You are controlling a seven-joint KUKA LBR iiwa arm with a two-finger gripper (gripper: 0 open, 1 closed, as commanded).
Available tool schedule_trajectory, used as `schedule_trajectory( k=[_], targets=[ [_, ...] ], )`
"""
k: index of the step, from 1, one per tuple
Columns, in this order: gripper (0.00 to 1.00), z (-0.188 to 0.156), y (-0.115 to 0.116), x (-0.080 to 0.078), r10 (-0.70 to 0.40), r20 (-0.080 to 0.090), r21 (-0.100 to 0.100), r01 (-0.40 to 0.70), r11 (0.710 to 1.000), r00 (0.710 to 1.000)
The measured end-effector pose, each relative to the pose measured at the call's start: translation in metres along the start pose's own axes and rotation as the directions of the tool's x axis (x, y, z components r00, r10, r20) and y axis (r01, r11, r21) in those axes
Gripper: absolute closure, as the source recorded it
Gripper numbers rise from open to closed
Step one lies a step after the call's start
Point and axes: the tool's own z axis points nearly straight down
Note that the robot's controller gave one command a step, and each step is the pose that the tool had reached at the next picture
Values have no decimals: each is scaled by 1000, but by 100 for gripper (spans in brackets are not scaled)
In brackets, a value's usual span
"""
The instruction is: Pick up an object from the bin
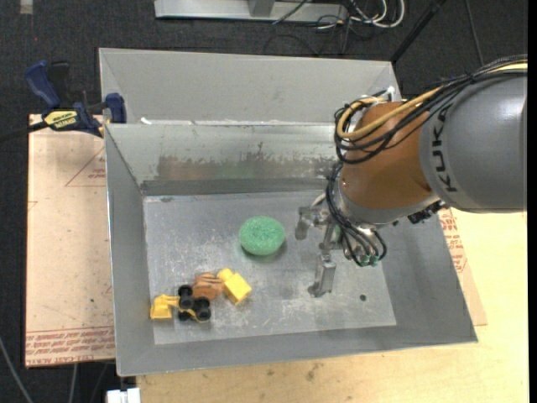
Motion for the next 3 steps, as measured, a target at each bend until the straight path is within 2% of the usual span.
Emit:
schedule_trajectory(
  k=[1,2,3],
  targets=[
    [0,-5,0,-2,0,7,0,0,1000,1000],
    [0,29,26,-41,124,18,-1,-124,992,992],
    [0,32,48,-65,67,4,0,-67,998,998]
  ],
)
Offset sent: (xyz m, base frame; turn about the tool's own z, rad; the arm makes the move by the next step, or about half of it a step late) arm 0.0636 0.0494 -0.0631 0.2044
